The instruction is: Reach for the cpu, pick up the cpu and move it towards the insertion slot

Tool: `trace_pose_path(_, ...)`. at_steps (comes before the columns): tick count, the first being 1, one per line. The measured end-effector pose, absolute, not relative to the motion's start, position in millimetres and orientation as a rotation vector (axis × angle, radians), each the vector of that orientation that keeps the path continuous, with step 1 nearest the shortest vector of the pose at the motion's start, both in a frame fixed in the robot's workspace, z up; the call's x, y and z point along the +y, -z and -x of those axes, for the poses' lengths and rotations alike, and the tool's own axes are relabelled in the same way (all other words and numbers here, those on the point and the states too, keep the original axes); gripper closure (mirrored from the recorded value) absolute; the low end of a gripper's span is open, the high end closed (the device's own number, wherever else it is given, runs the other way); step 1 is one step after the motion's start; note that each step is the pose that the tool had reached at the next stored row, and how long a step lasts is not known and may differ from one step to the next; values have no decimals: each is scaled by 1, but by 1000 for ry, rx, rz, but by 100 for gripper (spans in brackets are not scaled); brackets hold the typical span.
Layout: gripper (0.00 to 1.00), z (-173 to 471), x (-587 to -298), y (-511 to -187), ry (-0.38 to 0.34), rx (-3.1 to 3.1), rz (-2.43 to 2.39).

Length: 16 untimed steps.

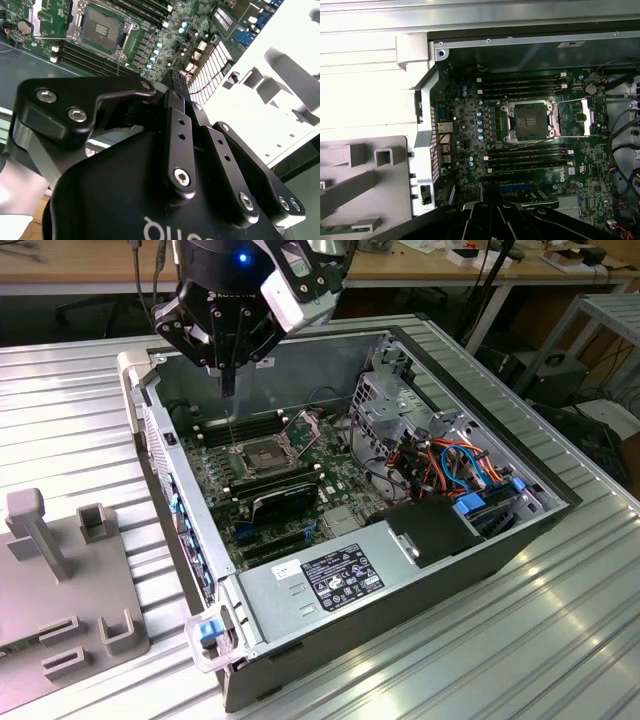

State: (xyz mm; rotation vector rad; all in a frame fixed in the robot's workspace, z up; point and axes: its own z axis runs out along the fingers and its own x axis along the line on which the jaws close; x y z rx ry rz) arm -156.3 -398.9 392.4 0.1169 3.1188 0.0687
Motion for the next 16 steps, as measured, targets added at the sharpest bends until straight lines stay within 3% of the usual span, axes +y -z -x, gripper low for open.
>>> trace_pose_path(16, 89, 172, -399, -392, -69, 3121, -117)
